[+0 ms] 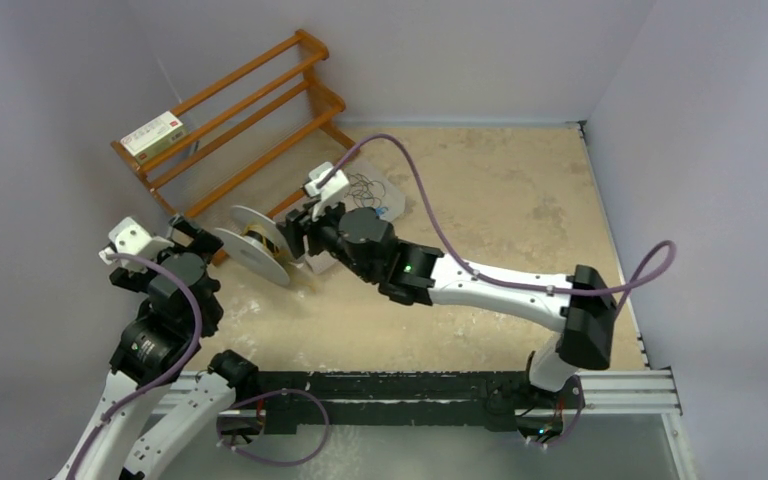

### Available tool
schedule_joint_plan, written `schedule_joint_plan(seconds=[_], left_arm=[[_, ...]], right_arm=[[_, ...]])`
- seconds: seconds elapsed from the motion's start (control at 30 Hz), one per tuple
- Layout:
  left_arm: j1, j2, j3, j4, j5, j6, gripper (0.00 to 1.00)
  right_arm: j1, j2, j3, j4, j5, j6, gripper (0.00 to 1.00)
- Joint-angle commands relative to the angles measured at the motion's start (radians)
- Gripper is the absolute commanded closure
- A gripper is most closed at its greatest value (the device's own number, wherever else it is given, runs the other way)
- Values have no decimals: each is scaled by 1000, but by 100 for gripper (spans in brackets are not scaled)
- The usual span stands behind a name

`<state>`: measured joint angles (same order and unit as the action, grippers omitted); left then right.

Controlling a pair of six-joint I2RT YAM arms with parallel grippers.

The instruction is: Wrap the cables

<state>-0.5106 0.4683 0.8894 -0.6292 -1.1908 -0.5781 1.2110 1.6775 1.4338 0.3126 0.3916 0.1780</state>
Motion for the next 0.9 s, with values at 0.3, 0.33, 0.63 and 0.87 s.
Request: schedule_joint_plan(seconds=[0.3, 0.33, 0.63, 0.87], left_arm=[[23, 41, -4, 53, 69, 46, 10], [24, 41, -5, 53, 71, 46, 10], [24, 35, -9, 52, 84, 49, 10], [24, 38, -10, 57, 101, 54, 10]], right_arm=[[-289, -95, -157, -161, -248, 47, 48], [-297, -74, -150, -166, -258, 46, 49], [-357, 154, -20, -201, -383, 37, 55], [-367, 244, 28, -227, -322, 117, 52]])
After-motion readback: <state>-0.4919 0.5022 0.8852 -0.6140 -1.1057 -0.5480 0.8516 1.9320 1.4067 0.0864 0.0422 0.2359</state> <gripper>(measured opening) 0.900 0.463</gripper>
